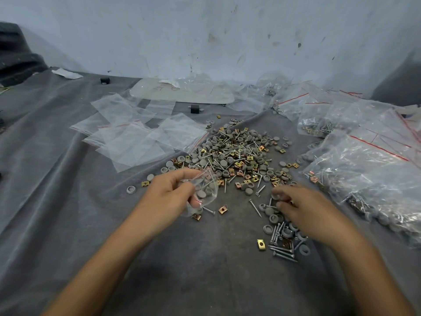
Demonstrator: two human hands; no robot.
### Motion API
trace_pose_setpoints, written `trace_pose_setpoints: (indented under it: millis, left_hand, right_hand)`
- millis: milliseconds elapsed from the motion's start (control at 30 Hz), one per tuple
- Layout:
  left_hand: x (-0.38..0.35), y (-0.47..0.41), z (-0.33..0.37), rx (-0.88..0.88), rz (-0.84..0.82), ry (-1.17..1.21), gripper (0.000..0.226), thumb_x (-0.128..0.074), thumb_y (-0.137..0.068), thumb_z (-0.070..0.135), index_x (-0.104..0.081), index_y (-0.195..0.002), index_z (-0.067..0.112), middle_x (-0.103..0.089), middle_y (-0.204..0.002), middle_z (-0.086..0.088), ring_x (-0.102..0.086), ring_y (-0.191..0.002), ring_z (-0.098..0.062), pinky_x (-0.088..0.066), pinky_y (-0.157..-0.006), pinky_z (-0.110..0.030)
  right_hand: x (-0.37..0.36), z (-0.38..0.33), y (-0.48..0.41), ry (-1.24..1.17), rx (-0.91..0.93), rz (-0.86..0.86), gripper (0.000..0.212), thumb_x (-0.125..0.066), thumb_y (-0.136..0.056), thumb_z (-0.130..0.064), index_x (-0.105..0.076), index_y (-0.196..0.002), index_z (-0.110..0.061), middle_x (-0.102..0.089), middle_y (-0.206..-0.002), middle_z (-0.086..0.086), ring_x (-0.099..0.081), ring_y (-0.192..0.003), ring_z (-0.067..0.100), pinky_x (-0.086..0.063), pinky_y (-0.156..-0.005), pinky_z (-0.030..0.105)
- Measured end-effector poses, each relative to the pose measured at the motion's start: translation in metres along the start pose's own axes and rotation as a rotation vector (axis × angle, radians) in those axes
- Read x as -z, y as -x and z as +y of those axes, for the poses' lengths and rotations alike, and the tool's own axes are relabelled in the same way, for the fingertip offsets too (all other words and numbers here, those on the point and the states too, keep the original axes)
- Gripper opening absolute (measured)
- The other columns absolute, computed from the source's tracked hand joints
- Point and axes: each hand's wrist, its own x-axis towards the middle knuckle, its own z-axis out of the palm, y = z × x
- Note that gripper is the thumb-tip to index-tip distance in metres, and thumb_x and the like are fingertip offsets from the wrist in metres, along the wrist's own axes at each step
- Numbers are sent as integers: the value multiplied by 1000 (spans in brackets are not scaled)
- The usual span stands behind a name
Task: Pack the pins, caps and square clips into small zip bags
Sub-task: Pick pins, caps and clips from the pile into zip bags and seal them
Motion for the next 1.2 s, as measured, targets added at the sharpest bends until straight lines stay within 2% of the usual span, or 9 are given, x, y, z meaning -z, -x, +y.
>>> trace_pose_setpoints:
  millis: [100,167,333,500,667,800,900,1067,1200]
  left_hand:
    - [0,0,-1,-5,-5,-13,41,-50,-96,3,-72,-101,37,-70,-64,-3,-49,-49,-3,-41,-48,-16]
    - [0,-1,-2,-6,-5,-14,42,-50,-95,3,-73,-100,38,-71,-65,-3,-49,-50,-3,-40,-48,-16]
    - [0,-1,-4,-9,-15,-18,43,-51,-96,4,-73,-100,40,-72,-67,-5,-51,-51,-4,-42,-48,-16]
    - [0,-1,-4,-5,-17,-28,43,-50,-96,4,-73,-99,40,-72,-66,-4,-51,-52,-6,-43,-49,-18]
    - [-1,1,0,4,-18,-34,40,-49,-96,2,-72,-106,34,-70,-63,-3,-53,-56,-9,-44,-53,-21]
    - [-3,2,1,4,-21,-62,39,-49,-97,2,-69,-119,27,-69,-62,-1,-54,-64,-18,-43,-64,-33]
    - [-5,3,2,-5,-24,-81,36,-50,-98,4,-69,-119,28,-68,-61,0,-55,-63,-9,-43,-66,-31]
    - [-5,3,-1,-18,-40,-81,33,-52,-98,8,-69,-112,33,-68,-63,0,-55,-63,-11,-43,-65,-32]
    - [-8,2,-4,-30,-67,-82,35,-51,-96,10,-66,-115,36,-70,-63,1,-51,-58,-9,-42,-62,-30]
  right_hand:
    - [1,0,-2,6,1,-45,31,-55,-102,-27,-59,-132,-32,-58,-126,-6,-55,-119,18,-46,-102,42]
    - [2,0,-2,-17,-1,-49,25,-55,-102,-26,-62,-126,-32,-59,-122,-8,-57,-115,16,-48,-100,41]
    - [3,0,1,-135,-3,17,13,-64,-97,-20,-61,-94,-31,-65,-93,-10,-63,-83,8,-49,-64,25]
    - [5,-3,4,-173,-12,8,14,-67,-96,-21,-60,-88,-29,-67,-83,-7,-64,-73,10,-44,-55,22]
    - [4,-4,6,-205,-36,86,13,-71,-93,-22,-64,-86,-30,-68,-83,-11,-62,-76,4,-41,-59,23]
    - [4,-8,5,-243,6,312,12,-72,-91,-25,-65,-86,-32,-66,-83,-15,-60,-77,-2,-39,-61,19]
    - [0,-17,4,-331,69,402,14,-73,-90,-23,-65,-85,-33,-67,-81,-17,-62,-78,-4,-43,-64,17]
    - [-6,-26,4,-256,108,548,9,-71,-92,-19,-66,-94,-27,-65,-90,-14,-61,-81,4,-53,-74,33]
    - [-16,-56,14,-628,283,534,13,-75,-89,-18,-71,-92,-30,-72,-85,-11,-68,-79,7,-56,-71,23]
